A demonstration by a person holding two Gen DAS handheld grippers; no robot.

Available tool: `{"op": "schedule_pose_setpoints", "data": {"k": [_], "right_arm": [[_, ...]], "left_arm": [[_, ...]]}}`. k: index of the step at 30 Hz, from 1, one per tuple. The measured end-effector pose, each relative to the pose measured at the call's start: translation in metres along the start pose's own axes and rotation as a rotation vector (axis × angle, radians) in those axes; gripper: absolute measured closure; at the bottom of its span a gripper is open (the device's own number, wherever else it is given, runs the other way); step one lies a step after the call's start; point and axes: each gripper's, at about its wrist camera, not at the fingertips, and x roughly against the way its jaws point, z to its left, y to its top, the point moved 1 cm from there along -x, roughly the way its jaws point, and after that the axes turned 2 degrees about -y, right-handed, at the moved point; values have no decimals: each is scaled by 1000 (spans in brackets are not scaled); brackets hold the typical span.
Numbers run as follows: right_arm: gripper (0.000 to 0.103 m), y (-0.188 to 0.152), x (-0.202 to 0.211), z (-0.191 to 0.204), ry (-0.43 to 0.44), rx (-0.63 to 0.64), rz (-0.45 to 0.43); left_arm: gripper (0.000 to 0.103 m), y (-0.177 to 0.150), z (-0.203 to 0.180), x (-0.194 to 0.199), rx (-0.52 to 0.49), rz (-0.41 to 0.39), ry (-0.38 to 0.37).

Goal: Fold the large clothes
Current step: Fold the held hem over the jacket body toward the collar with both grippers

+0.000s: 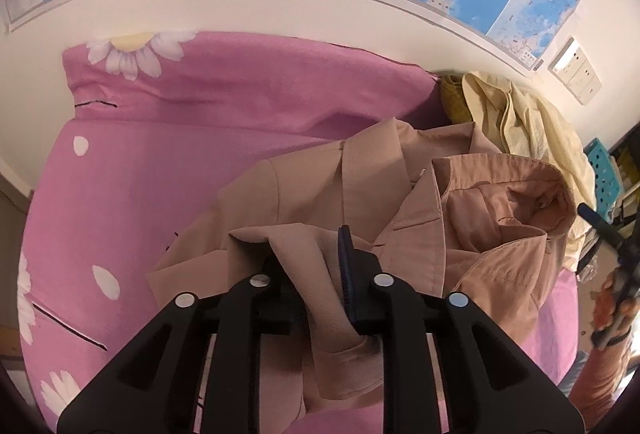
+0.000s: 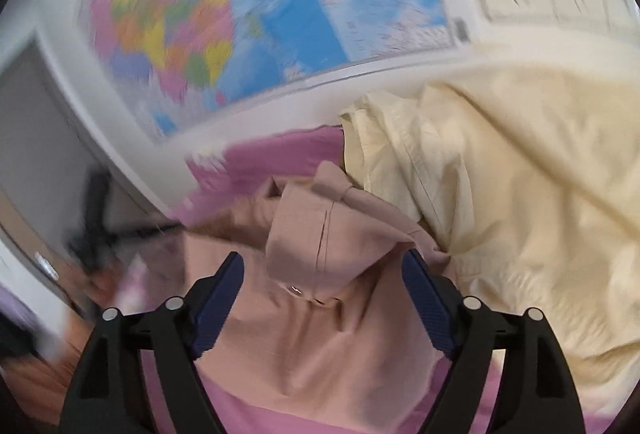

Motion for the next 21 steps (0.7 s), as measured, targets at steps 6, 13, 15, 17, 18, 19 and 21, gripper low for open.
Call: {"op": "schedule_pose_setpoints", "data": {"k": [6, 13, 15, 17, 18, 19, 21], "right_arm": [[17, -9, -20, 40, -160, 303, -7], [64, -8, -70, 50, -360, 487, 53], [94, 6, -69, 33, -329, 373, 73], [96, 24, -50, 12, -265, 210, 26], [96, 31, -40, 2, -224, 145, 5], [96, 37, -31, -9, -187, 73, -12], [96, 44, -19, -31, -127, -48, -34]], "left_arm": [[78, -1, 4, 6, 17, -2, -40], [75, 3, 4, 9, 30, 9, -89], [73, 4, 5, 11, 38, 13, -115], [63, 5, 10, 15, 52, 16, -180], [55, 5, 13, 18, 64, 9, -221], [36, 6, 19, 25, 88, -27, -254], [29, 7, 25, 38, 101, -86, -288]]}}
